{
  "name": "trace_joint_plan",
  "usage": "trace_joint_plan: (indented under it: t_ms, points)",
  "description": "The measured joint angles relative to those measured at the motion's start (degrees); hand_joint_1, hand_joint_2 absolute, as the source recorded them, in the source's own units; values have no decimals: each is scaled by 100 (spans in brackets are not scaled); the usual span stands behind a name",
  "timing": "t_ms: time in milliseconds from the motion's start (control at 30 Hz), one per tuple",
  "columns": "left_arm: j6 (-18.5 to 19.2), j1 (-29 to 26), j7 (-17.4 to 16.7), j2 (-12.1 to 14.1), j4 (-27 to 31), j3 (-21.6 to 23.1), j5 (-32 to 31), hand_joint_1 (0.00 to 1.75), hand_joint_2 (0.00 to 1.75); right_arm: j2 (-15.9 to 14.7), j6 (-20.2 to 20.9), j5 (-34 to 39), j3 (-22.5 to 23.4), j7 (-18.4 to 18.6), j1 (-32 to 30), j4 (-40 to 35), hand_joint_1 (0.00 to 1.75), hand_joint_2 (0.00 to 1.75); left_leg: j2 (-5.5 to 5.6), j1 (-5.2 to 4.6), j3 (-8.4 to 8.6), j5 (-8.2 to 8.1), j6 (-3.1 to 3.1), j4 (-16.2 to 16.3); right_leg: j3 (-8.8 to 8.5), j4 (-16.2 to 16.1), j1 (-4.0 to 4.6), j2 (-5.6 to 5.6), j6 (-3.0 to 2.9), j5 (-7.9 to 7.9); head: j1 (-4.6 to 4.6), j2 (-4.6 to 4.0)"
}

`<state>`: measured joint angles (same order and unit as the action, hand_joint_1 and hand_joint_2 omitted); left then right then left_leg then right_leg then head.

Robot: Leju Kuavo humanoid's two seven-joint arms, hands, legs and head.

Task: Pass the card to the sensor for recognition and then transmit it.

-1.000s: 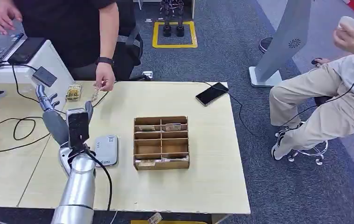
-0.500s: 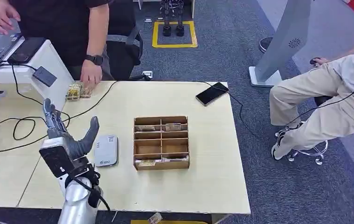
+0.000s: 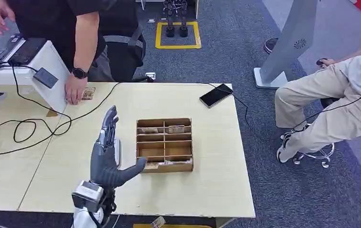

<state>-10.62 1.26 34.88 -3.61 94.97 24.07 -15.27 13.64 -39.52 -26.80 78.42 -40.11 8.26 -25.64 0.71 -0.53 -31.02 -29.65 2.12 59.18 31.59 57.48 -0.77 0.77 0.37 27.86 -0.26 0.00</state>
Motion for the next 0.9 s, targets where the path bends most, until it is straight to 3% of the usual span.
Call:
trace_joint_plan:
  t_ms: [233,400,667,833,900]
  points:
    - [-352,72,-337,203,-37,444,-1593,0,175,-24,0,-2,-85,0,-28,2,0,175,0,0,1,0,0,0,0,0,0,0,0,0,0,0]
    - [-703,172,-777,332,-244,644,-2703,0,175,-28,0,-144,-79,0,-38,0,0,175,-1,0,1,0,0,0,1,0,0,1,0,0,0,0]
    - [-868,234,-1106,439,-529,798,-3256,0,175,-28,0,-275,-57,2,-41,0,0,175,-2,0,0,0,0,0,3,0,0,1,0,0,0,0]
    - [-1134,395,-1892,502,-931,937,-4686,0,175,-28,0,-507,59,2,-38,2,0,175,-1,0,0,0,0,0,2,0,0,1,0,0,2,0]
    - [-1189,455,-2018,524,-1102,983,-4961,0,175,-28,0,-549,90,2,-39,2,0,175,-2,0,0,0,0,0,2,0,0,1,0,-1,0,0]
